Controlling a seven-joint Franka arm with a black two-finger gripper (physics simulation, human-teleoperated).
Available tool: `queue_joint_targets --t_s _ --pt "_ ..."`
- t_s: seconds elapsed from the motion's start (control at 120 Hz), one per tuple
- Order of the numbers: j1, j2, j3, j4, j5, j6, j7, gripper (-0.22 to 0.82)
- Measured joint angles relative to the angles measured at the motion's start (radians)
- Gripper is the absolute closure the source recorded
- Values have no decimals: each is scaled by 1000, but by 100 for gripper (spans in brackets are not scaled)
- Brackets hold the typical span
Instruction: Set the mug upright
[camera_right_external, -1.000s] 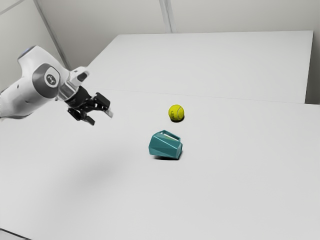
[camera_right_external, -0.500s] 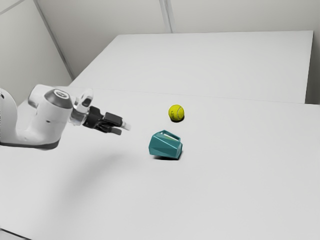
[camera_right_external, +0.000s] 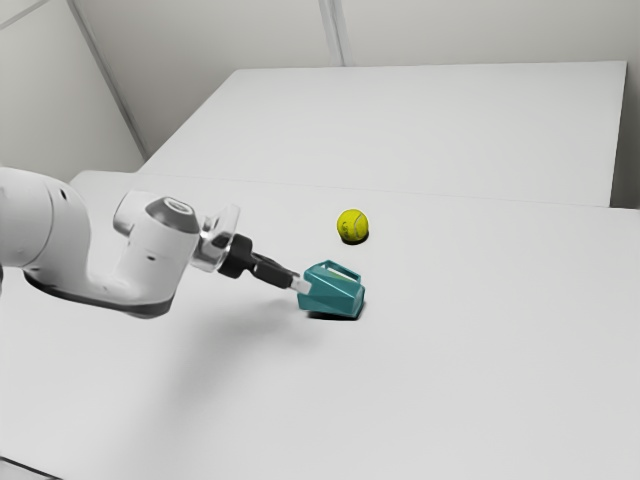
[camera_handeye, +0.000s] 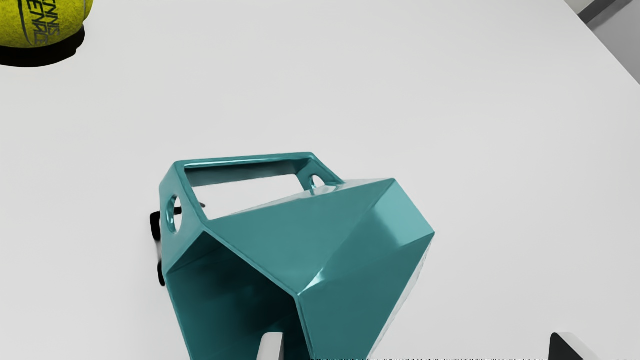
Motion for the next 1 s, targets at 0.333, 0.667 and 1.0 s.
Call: queue_joint_targets --t_s 0.333,0.667,1.0 --pt "-14 45 0 -3 -46 22 157 5" --pt "-49 89 0 10 -74 26 247 12" --pt "-51 91 1 35 -82 27 299 55"
